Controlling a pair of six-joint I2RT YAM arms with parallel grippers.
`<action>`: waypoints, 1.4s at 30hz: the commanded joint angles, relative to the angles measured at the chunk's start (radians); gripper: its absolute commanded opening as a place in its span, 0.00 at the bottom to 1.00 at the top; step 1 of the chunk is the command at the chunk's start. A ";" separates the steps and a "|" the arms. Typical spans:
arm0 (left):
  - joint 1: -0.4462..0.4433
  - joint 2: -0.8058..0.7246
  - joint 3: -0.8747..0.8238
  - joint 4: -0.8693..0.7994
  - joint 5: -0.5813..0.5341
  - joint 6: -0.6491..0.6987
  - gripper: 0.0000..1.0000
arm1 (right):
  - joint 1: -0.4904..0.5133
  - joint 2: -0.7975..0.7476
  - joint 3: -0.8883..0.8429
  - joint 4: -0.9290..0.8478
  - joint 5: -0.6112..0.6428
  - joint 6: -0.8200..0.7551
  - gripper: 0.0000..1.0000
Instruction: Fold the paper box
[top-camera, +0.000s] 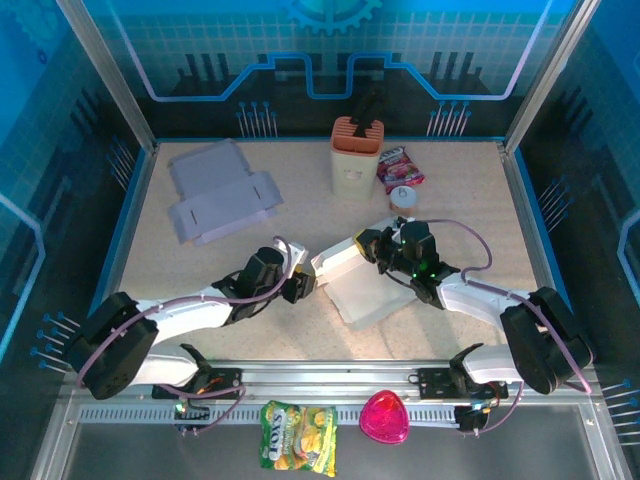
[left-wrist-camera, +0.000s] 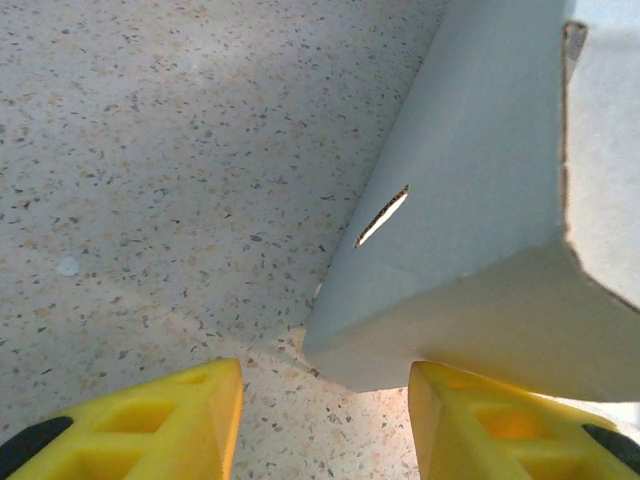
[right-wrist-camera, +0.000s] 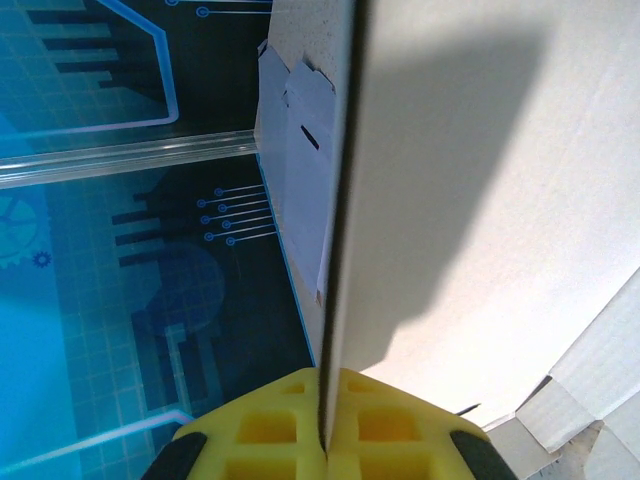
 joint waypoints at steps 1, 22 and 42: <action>0.006 0.018 0.001 0.075 0.048 0.036 0.47 | -0.011 0.011 -0.017 -0.002 -0.003 -0.025 0.00; -0.099 0.090 0.074 0.088 -0.016 0.132 0.33 | -0.007 0.040 -0.020 0.038 -0.009 -0.023 0.00; -0.145 0.064 0.092 0.089 -0.120 0.144 0.24 | -0.001 0.062 -0.043 0.174 -0.027 0.013 0.00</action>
